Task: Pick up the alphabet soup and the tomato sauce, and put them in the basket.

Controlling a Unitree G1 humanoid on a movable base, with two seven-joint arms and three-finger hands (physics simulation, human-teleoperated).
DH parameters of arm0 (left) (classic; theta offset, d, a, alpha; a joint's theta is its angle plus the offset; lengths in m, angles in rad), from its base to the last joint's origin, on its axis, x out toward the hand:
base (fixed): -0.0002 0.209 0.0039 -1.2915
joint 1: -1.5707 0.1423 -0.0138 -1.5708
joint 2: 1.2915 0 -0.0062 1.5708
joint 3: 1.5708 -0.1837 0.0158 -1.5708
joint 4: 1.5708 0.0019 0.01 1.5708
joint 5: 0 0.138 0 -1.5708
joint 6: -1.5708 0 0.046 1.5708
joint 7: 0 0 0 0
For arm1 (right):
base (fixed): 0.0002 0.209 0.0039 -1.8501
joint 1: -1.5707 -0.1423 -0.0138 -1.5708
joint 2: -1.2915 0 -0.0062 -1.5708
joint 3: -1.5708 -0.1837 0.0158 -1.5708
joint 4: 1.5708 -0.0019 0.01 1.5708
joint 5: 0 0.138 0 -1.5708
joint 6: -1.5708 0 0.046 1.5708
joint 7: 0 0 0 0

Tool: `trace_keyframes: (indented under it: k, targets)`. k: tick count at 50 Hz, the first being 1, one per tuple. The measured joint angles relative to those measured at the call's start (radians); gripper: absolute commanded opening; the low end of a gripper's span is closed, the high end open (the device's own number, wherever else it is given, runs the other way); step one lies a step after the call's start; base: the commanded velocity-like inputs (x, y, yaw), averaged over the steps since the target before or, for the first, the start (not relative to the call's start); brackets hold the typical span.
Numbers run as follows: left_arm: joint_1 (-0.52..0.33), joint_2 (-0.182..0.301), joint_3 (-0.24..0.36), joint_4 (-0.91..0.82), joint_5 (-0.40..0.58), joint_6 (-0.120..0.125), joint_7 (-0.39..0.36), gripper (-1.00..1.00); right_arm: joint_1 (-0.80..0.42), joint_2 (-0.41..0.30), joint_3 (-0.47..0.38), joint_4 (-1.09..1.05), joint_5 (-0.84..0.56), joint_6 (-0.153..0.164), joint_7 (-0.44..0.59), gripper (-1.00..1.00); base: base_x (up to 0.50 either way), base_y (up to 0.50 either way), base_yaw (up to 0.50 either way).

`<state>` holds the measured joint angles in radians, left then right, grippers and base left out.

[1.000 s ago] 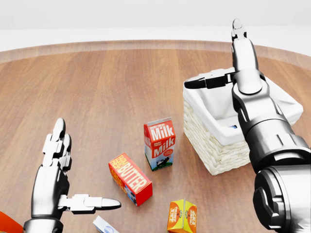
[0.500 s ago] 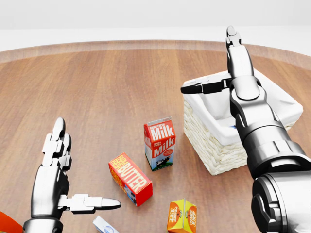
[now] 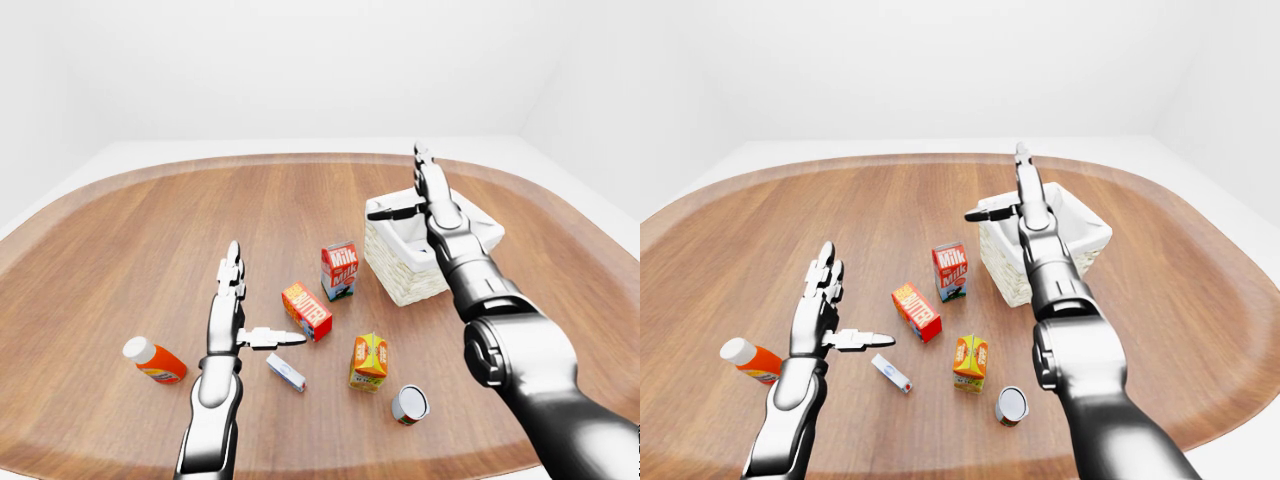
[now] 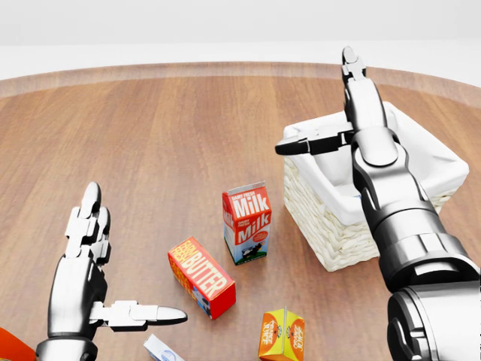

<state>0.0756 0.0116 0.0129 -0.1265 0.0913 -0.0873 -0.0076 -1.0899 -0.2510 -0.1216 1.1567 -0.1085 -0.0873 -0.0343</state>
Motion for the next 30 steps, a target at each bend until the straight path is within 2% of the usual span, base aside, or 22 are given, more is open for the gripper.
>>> trace_keyframes:
  k: [13, 30]
  targets:
    - [-0.001, 0.000, 0.000, 0.007, 0.002, 0.000, 0.002, 1.00, 0.075, 0.008, 0.012, -0.136, 0.013, 0.000, 0.019, 1.00, 0.00, 0.00, 0.00]
    - [0.000, 0.000, -0.001, 0.010, 0.004, 0.000, 0.004, 1.00, 0.231, 0.029, 0.021, -0.488, 0.018, 0.000, 0.068, 1.00, 0.00, 0.00, 0.00]
